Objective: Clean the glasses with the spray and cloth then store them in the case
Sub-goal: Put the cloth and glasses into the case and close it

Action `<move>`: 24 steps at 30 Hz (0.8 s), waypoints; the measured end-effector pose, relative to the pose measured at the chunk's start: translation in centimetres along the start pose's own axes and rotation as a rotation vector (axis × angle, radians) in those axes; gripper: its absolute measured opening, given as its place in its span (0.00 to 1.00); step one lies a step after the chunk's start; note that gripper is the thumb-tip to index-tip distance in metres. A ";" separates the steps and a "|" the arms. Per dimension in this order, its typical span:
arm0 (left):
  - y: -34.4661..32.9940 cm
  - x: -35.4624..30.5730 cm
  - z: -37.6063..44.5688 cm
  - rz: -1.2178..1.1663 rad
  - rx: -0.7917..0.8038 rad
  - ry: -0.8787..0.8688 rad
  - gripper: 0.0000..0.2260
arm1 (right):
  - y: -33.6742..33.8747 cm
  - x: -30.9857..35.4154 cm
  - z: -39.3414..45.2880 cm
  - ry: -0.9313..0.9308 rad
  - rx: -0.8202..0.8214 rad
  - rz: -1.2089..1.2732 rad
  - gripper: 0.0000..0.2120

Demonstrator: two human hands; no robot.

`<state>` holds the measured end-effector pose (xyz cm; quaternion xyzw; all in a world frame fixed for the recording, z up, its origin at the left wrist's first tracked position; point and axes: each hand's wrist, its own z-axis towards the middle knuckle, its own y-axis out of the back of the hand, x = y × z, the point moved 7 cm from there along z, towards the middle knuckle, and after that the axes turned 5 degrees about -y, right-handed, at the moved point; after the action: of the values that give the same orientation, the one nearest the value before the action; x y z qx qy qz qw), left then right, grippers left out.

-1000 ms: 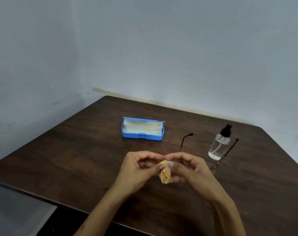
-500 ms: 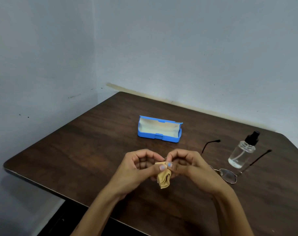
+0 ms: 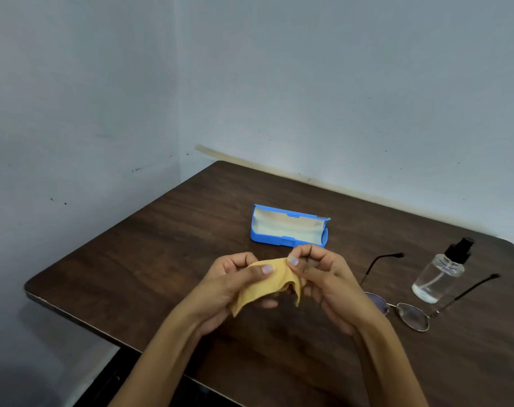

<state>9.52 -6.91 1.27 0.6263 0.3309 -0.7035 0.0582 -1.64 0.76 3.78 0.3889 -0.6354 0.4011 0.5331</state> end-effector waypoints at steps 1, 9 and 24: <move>0.5 -0.2 0.0 0.023 -0.013 0.032 0.07 | 0.2 0.0 0.1 -0.016 -0.026 0.002 0.10; 4.8 -2.0 0.9 0.220 -0.114 0.170 0.16 | 0.3 -2.5 0.6 -0.400 0.105 -0.236 0.06; 6.6 -1.7 10.1 0.461 -0.478 0.051 0.14 | 8.4 -0.6 5.0 -0.115 -0.907 -0.310 0.08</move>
<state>4.61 -18.05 0.18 0.6709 0.3374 -0.5582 0.3529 -11.09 -0.65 1.87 0.2289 -0.7092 -0.0224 0.6665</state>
